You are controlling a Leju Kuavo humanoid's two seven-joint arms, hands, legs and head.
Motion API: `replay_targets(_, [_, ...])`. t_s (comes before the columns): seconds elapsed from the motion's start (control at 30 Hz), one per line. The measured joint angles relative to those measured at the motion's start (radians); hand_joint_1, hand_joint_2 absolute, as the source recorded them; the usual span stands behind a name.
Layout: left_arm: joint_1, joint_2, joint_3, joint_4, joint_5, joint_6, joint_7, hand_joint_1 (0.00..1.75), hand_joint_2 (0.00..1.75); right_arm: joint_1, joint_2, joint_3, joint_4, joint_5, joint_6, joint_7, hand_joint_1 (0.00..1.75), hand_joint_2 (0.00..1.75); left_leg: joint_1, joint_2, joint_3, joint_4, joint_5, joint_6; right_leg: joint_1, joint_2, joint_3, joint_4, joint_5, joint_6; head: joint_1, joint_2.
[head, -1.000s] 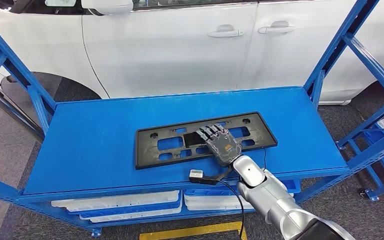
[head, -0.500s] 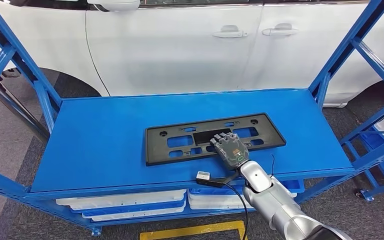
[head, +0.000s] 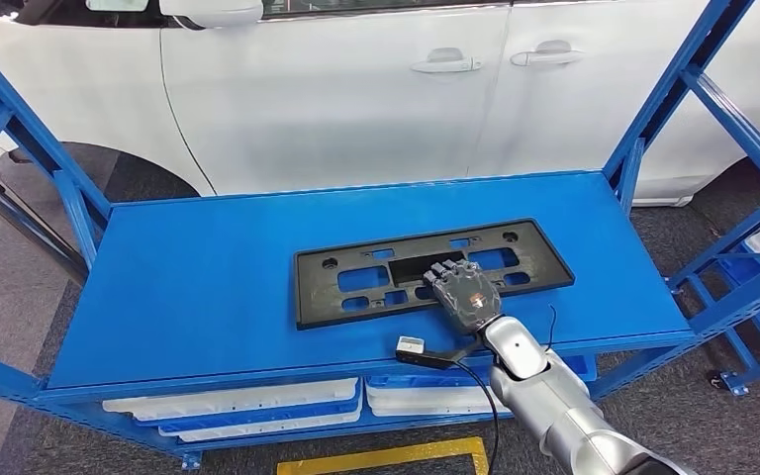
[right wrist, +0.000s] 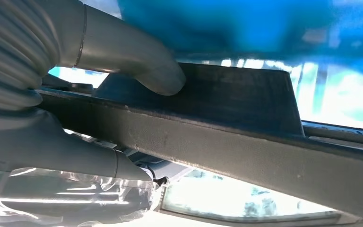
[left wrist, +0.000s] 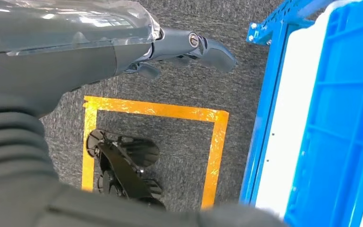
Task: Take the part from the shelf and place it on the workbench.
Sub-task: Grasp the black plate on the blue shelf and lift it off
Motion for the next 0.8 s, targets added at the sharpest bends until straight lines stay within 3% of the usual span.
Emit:
replay_targets(0.03, [-0.001, 0.002, 0.0, 0.0, 0.003, -0.005, 0.003, 0.0, 1.75, 0.005, 0.0, -0.007, -0.015, -0.03, -0.001, -0.022, 1.75, 1.75, 0.003, 0.001, 0.03, -0.065, 0.038, -0.002, -0.001, 0.001, 0.0, 0.006, -0.004, 0.003, 0.0, 0.0])
replay_targets(0.1, [-0.004, 0.004, 0.0, 0.0, 0.005, -0.021, 0.015, 0.0, 1.75, 0.023, 0.0, -0.028, -0.07, -0.183, 0.009, -0.125, 1.75, 1.75, 0.005, 0.0, 0.086, -0.184, 0.083, 0.002, 0.0, 0.003, -0.005, 0.022, -0.013, 0.014, 0.0, 0.0])
replay_targets(0.17, [-0.004, 0.005, 0.001, 0.0, 0.012, -0.047, 0.038, 0.0, 1.75, 0.063, -0.004, -0.055, -0.204, -0.502, 0.098, -0.31, 1.75, 1.75, 0.003, -0.002, 0.101, -0.22, 0.084, 0.015, 0.003, 0.005, -0.012, 0.033, -0.018, 0.024, 0.0, 0.0])
replay_targets(0.23, [-0.001, 0.007, 0.002, 0.0, 0.025, -0.07, 0.058, 0.0, 1.75, 0.116, -0.009, -0.074, -0.432, -0.967, 0.311, -0.46, 1.75, 1.75, 0.001, -0.003, 0.097, -0.221, 0.088, 0.03, 0.001, 0.006, -0.017, 0.037, -0.02, 0.033, 0.0, 0.0])
replay_targets(0.3, [0.0, 0.009, 0.004, 0.0, 0.037, -0.079, 0.065, 0.0, 1.75, 0.154, -0.003, -0.098, -0.69, -1.453, 0.6, -0.506, 1.75, 1.75, 0.002, -0.003, 0.095, -0.224, 0.092, 0.042, -0.002, 0.005, -0.033, 0.074, -0.049, 0.041, 0.0, 0.0])
replay_targets(0.37, [0.0, 0.011, 0.006, 0.0, 0.045, -0.078, 0.062, 0.0, 1.75, 0.172, 0.023, -0.138, -0.903, -1.806, 0.841, -0.508, 1.75, 1.75, 0.003, -0.003, 0.094, -0.225, 0.092, 0.049, -0.004, 0.004, -0.083, 0.188, -0.116, 0.047, 0.0, 0.0])
replay_targets(0.4, [0.001, 0.012, 0.007, 0.0, 0.048, -0.077, 0.059, 0.0, 1.75, 0.178, 0.04, -0.156, -0.985, -1.908, 0.913, -0.508, 1.75, 1.75, 0.002, -0.004, 0.094, -0.225, 0.092, 0.051, -0.005, 0.003, -0.114, 0.261, -0.147, 0.049, 0.0, 0.0])
replay_targets(0.43, [0.003, 0.013, 0.009, 0.0, 0.051, -0.075, 0.056, 0.0, 1.75, 0.185, 0.058, -0.172, -1.054, -1.964, 0.964, -0.508, 1.75, 1.75, 0.002, -0.005, 0.095, -0.225, 0.091, 0.051, -0.006, 0.003, -0.14, 0.317, -0.165, 0.05, 0.0, 0.0])
replay_targets(0.47, [0.005, 0.014, 0.01, 0.0, 0.053, -0.073, 0.053, 0.0, 1.75, 0.193, 0.074, -0.184, -1.113, -1.973, 1.001, -0.507, 1.75, 1.75, 0.001, -0.006, 0.097, -0.225, 0.09, 0.052, -0.007, 0.003, -0.152, 0.342, -0.164, 0.049, 0.0, 0.0])
replay_targets(0.5, [0.008, 0.014, 0.012, 0.0, 0.055, -0.072, 0.049, 0.0, 1.75, 0.199, 0.088, -0.193, -1.159, -1.927, 1.032, -0.507, 1.75, 1.75, 0.0, -0.006, 0.099, -0.225, 0.088, 0.051, -0.007, 0.003, -0.144, 0.321, -0.142, 0.046, 0.0, 0.0])
replay_targets(0.57, [0.009, 0.015, 0.014, 0.0, 0.057, -0.07, 0.038, 0.0, 1.75, 0.206, 0.114, -0.2, -1.232, -1.763, 1.088, -0.507, 1.75, 1.75, -0.001, -0.006, 0.105, -0.225, 0.085, 0.046, -0.006, 0.003, -0.083, 0.187, -0.07, 0.037, 0.0, 0.0])
replay_targets(0.63, [0.005, 0.015, 0.016, 0.0, 0.058, -0.069, 0.029, 0.0, 1.75, 0.209, 0.133, -0.197, -1.282, -1.649, 1.118, -0.507, 1.75, 1.75, -0.004, -0.006, 0.107, -0.224, 0.081, 0.037, 0.0, 0.003, -0.03, 0.069, -0.029, 0.028, 0.0, 0.0])
replay_targets(0.73, [0.001, 0.015, 0.018, 0.0, 0.056, -0.063, 0.025, 0.0, 1.75, 0.218, 0.144, -0.188, -1.316, -1.628, 1.125, -0.507, 1.75, 1.75, -0.005, -0.006, 0.106, -0.227, 0.086, 0.021, 0.005, 0.003, -0.02, 0.042, -0.022, 0.018, 0.0, 0.0])
replay_targets(0.8, [0.0, 0.016, 0.018, 0.0, 0.054, -0.057, 0.027, 0.0, 1.75, 0.221, 0.146, -0.172, -1.325, -1.623, 1.114, -0.506, 1.75, 1.75, -0.006, -0.004, 0.099, -0.21, 0.066, 0.012, 0.0, 0.001, -0.02, 0.03, -0.012, 0.005, 0.0, 0.0])
